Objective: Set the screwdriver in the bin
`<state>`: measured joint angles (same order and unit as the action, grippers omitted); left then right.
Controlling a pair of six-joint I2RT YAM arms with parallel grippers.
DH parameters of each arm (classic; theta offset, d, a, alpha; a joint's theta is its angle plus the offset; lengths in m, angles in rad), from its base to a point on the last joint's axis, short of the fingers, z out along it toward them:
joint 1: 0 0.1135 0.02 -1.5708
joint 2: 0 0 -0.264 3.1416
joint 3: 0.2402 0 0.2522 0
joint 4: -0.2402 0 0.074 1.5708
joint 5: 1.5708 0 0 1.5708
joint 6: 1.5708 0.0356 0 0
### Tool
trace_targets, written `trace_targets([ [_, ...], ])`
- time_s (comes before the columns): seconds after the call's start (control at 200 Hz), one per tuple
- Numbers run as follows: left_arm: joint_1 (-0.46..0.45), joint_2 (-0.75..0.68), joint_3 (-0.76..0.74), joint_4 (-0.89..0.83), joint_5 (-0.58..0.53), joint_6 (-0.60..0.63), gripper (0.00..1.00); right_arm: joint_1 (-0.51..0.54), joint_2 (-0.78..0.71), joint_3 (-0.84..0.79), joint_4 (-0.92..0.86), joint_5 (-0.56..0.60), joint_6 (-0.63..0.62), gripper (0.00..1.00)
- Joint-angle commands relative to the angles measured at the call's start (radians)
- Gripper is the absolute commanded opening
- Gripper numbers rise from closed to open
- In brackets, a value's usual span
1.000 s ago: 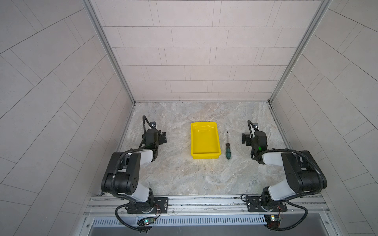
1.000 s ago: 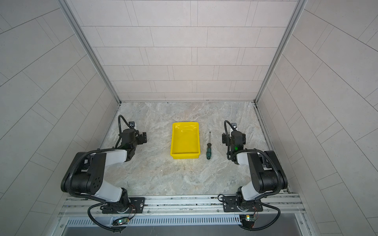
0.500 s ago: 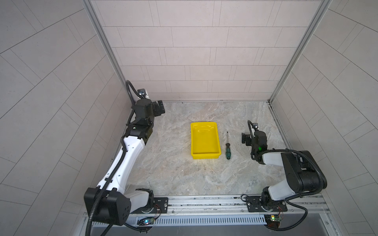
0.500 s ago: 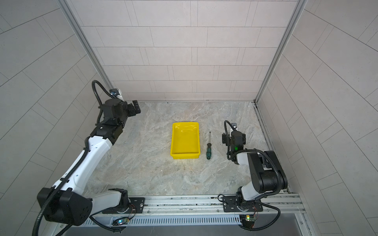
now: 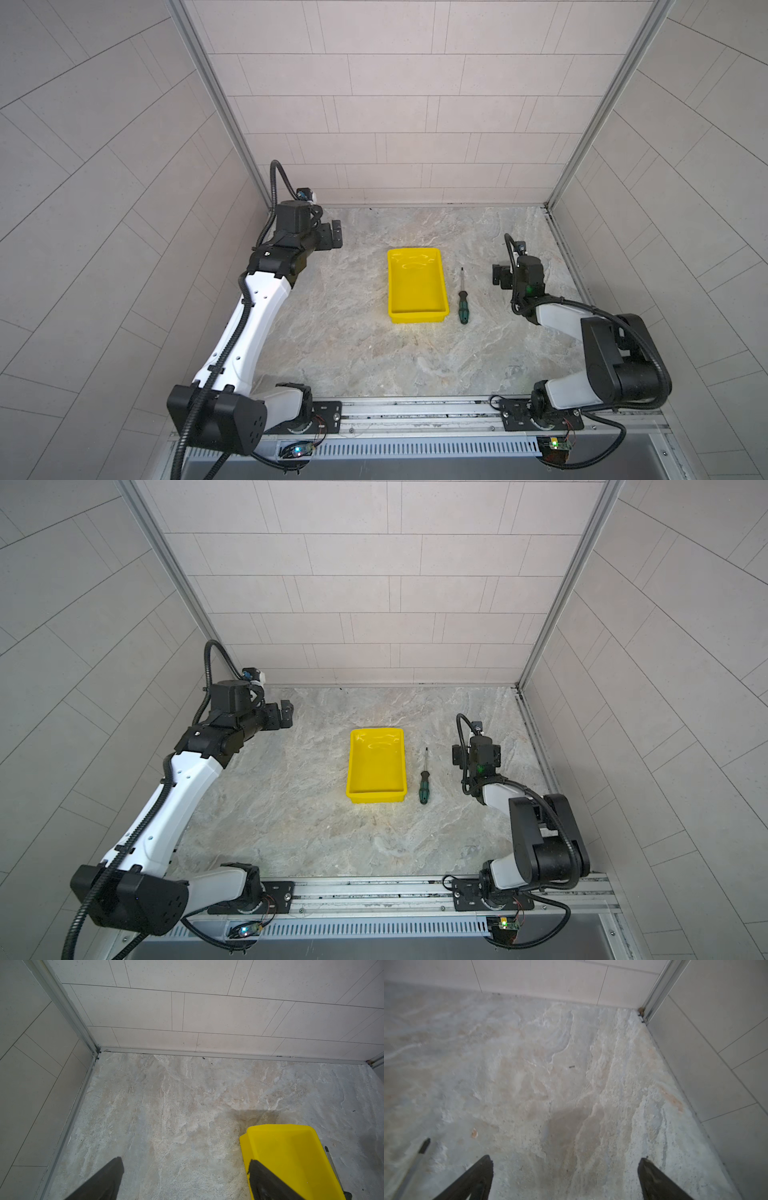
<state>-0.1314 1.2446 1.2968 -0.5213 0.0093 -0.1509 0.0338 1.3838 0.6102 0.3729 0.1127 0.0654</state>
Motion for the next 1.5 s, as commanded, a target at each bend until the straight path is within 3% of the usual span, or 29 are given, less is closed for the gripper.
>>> trace_targets([
  [0.0, 0.003, -0.021, -0.010, -0.001, -0.012, -0.031, 1.00, 0.005, -0.147, 0.086, -0.228, -0.043, 0.066, 1.00],
  [0.145, 0.001, 0.010, 0.011, -0.036, 0.021, -0.033, 1.00, 0.005, -0.272, 0.186, -0.428, -0.047, 0.163, 1.00],
  [0.22, 0.004, 0.036, 0.016, -0.045, 0.002, -0.065, 1.00, 0.008, -0.309, 0.251, -0.534, -0.061, 0.178, 1.00],
  [0.335, -0.005, 0.078, 0.057, -0.099, 0.060, -0.061, 1.00, 0.010, -0.345, 0.312, -0.663, -0.132, 0.173, 1.00],
  [0.505, -0.010, 0.136, 0.088, -0.133, 0.128, -0.085, 1.00, 0.013, -0.334, 0.377, -0.838, -0.122, 0.227, 1.00],
  [0.585, -0.016, 0.140, 0.062, -0.111, 0.098, -0.098, 1.00, 0.015, -0.319, 0.387, -0.907, -0.172, 0.279, 0.99],
  [0.681, -0.016, 0.161, 0.102, -0.161, 0.124, -0.101, 1.00, 0.066, -0.299, 0.391, -0.974, -0.155, 0.300, 0.97],
  [0.801, -0.018, 0.163, 0.079, -0.147, 0.076, -0.118, 1.00, 0.126, -0.284, 0.371, -1.005, -0.131, 0.339, 0.94],
  [1.031, -0.008, 0.178, 0.097, -0.162, 0.117, -0.120, 1.00, 0.257, -0.184, 0.397, -1.083, -0.105, 0.388, 0.90],
  [1.261, 0.016, 0.165, 0.098, -0.155, 0.112, -0.120, 1.00, 0.363, -0.038, 0.422, -1.060, -0.076, 0.430, 0.86],
  [1.496, 0.022, 0.163, 0.097, -0.159, 0.084, -0.111, 1.00, 0.406, 0.078, 0.443, -1.001, -0.083, 0.455, 0.77],
])
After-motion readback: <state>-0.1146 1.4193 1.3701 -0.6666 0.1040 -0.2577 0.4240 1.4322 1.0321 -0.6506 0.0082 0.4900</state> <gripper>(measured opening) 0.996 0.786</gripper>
